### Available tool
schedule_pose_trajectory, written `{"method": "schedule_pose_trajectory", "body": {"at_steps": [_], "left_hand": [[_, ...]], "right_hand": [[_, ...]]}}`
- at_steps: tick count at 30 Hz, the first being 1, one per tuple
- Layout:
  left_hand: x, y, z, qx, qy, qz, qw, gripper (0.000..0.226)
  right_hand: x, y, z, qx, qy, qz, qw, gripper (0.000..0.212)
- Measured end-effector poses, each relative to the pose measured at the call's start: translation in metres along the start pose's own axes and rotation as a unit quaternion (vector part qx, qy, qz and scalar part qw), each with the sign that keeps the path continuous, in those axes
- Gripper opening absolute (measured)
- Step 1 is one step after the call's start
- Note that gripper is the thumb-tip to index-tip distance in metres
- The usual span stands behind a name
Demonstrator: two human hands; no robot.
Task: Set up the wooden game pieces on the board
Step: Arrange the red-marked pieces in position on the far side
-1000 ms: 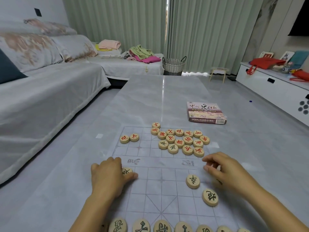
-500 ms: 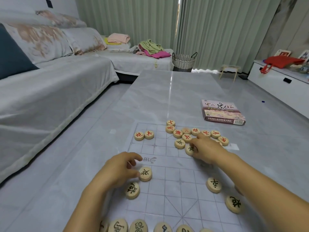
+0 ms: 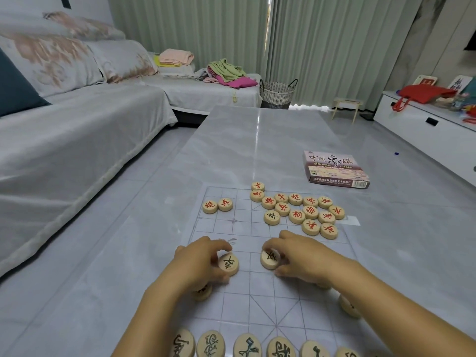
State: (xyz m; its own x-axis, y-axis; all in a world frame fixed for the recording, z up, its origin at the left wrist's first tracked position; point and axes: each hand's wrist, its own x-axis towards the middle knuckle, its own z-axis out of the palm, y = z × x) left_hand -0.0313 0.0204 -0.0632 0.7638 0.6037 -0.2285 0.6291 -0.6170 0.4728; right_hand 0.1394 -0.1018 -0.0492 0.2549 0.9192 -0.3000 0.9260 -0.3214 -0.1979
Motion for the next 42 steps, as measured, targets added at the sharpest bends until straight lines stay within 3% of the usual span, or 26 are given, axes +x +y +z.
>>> {"method": "schedule_pose_trajectory", "body": {"at_steps": [4,10,30,35,38,42], "left_hand": [[0.001,-0.005,0.001,-0.017,0.013,0.013,1.000,0.039],[0.001,-0.003,0.003,-0.017,0.021,0.015,1.000,0.036],[-0.001,-0.001,0.002,-0.012,0.017,0.012,1.000,0.037],[0.000,-0.005,0.003,-0.026,0.004,-0.004,1.000,0.043],[0.000,-0.012,-0.001,-0.075,0.007,-0.013,0.997,0.048],[-0.003,-0.026,-0.010,-0.107,0.050,-0.029,0.993,0.043]], "right_hand": [[-0.006,-0.003,0.007,-0.005,0.034,0.000,0.999,0.037],[-0.011,-0.004,0.013,0.004,0.045,0.015,0.999,0.037],[-0.012,-0.002,0.021,0.085,0.055,0.041,0.994,0.037],[-0.009,0.003,0.014,0.119,0.021,0.048,0.991,0.043],[0.006,0.014,0.001,0.154,0.075,0.068,0.983,0.040],[0.039,0.029,-0.006,0.087,0.141,0.088,0.982,0.042]]}}
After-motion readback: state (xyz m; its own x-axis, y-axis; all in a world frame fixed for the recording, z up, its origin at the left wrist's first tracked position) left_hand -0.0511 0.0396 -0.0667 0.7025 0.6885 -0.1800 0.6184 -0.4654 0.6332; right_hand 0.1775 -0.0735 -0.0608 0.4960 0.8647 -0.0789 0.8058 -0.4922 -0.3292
